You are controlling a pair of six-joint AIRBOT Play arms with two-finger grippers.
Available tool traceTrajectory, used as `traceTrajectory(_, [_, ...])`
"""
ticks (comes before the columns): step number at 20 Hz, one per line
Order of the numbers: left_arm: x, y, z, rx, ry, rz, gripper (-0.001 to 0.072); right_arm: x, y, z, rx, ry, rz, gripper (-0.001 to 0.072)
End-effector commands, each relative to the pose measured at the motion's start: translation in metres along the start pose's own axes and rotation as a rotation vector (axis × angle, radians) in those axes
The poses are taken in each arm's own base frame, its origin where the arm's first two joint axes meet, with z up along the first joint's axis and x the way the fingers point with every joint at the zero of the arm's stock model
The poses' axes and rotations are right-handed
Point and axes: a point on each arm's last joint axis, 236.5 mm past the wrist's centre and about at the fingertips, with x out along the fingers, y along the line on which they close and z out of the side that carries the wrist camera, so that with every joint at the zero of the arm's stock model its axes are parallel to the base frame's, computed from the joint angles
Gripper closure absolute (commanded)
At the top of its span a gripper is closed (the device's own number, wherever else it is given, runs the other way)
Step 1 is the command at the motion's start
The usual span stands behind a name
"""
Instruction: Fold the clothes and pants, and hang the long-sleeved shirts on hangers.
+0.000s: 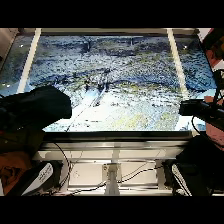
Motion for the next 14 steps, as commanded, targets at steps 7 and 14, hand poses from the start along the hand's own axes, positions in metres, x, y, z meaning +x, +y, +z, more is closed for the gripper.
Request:
traceTrajectory(7, [0.023,-0.005,0.004,-0.232,-0.041,-0.035,0.007,0.0,0.0,0.0,0.0,0.0,0.0,0.0655])
traceTrajectory(14, [0.051,-0.019,0.017,-0.231,-0.057,-0.034,0.0357,0.0,0.0,0.0,0.0,0.001,0.0,0.0655])
